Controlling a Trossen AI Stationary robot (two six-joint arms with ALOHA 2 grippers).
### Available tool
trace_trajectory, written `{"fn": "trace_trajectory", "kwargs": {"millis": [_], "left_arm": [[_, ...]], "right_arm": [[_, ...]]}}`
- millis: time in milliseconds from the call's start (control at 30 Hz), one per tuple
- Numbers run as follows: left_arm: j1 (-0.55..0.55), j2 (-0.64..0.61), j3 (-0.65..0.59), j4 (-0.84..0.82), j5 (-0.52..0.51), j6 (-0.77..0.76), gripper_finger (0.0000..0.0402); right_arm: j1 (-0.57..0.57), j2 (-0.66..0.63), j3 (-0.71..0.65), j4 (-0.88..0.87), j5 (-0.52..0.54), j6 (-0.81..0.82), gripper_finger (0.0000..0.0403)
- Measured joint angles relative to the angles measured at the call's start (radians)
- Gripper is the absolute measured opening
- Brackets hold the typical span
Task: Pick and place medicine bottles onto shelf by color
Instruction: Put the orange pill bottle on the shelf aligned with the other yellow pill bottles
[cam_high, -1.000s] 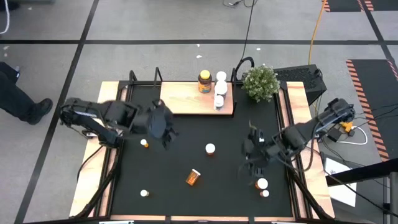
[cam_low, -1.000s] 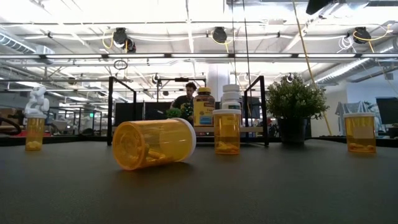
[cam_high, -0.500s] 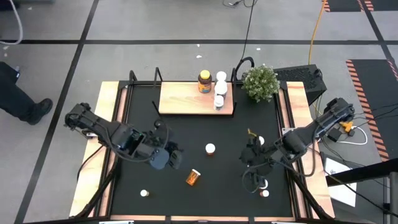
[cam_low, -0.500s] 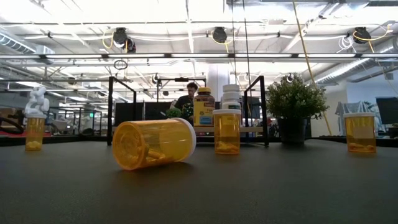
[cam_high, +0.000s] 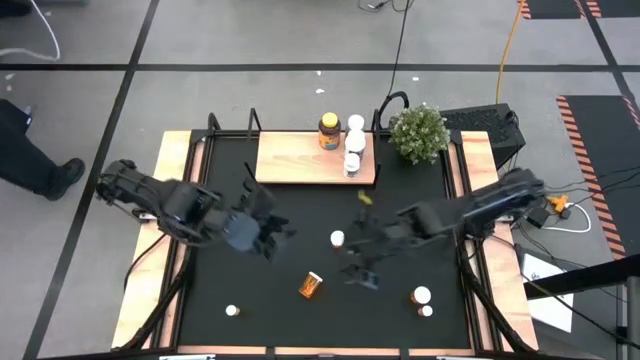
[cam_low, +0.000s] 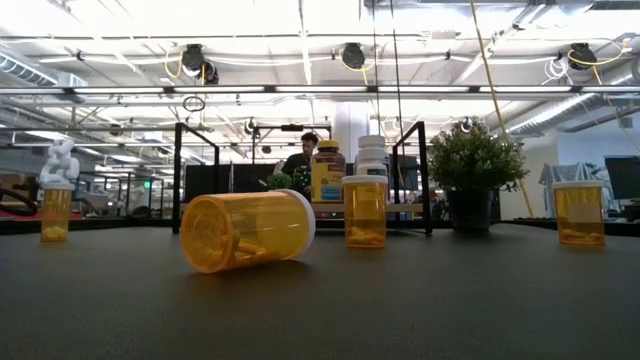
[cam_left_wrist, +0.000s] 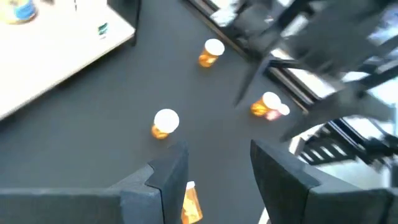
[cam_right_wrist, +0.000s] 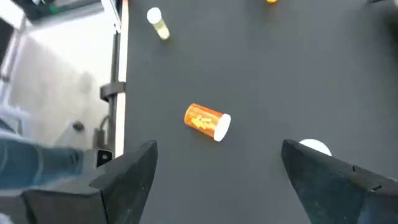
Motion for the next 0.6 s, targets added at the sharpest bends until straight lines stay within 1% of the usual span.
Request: {"fn": "trace_trajectory", "kwargs": {"millis": [100, 200, 300, 433, 533, 600], "left_arm": [[0.020, -0.070, 0.001, -0.021, 0.018, 0.103, 0.0172], [0.036, -0.148, 0.001, -0.067, 0.003, 0.172, 0.0173], [0.055, -0.219, 0.001, -0.127, -0.027, 0.235, 0.0173], [0.091, -0.274, 0.001, -0.202, -0.056, 0.363, 0.0173], [0.123, -0.285, 0.001, -0.256, -0.053, 0.441, 0.0173], [0.150, -0.287, 0.001, -0.296, -0.030, 0.486, 0.0172]], "right_arm": [[-0.057, 0.111, 0.129, -0.057, -0.051, -0.101, 0.0338], [-0.111, 0.212, 0.277, -0.136, -0.050, -0.214, 0.0338], [-0.163, 0.291, 0.360, -0.194, -0.048, -0.286, 0.0338], [-0.210, 0.356, 0.345, -0.226, -0.046, -0.325, 0.0338], [-0.225, 0.378, 0.306, -0.241, -0.047, -0.321, 0.0338], [-0.228, 0.381, 0.272, -0.244, -0.050, -0.312, 0.0338]]}}
